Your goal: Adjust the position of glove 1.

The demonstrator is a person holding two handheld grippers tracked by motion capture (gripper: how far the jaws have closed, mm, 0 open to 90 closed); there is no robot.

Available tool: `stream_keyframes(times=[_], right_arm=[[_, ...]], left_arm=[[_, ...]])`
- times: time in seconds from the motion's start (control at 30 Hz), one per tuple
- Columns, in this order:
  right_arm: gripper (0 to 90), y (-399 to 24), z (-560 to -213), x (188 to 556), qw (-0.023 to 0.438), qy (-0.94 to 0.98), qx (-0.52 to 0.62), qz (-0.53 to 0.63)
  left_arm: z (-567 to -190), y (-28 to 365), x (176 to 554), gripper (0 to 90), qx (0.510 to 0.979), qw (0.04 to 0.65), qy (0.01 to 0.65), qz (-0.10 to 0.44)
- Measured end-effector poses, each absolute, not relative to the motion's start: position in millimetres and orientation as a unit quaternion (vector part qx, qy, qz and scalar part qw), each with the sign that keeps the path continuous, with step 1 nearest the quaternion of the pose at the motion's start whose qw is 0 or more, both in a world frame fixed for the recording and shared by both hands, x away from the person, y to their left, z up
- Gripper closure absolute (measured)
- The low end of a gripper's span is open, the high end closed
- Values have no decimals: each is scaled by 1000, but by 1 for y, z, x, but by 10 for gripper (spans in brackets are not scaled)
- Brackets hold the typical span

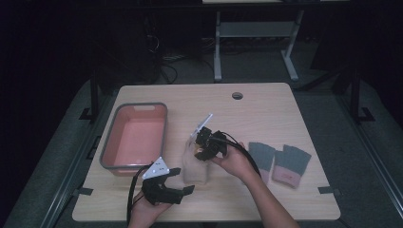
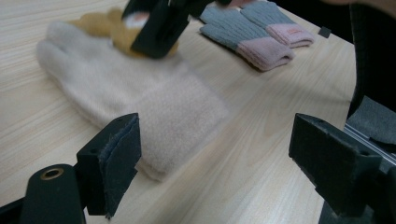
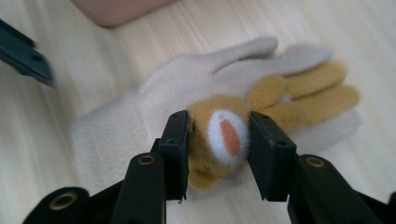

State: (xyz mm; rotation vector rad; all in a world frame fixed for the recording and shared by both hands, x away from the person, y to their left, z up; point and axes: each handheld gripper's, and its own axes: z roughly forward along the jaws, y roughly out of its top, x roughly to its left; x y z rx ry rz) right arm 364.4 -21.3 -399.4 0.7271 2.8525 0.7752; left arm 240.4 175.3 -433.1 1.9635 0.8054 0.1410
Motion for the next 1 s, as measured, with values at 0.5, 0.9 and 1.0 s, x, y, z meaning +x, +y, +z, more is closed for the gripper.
stream_keyframes(times=[0.5,0.9,1.0], right_arm=[[392,-54,-417,357,21,897,309,316],[340,-75,-423,340,12,884,313,347],[334,-78,-426,340,3,881,320,349]], left_arm=[[-434,167,239,169,804,485,341,36],[-434,157,248,221,800,454,390,40],[-434,154,254,222,802,441,401,45]])
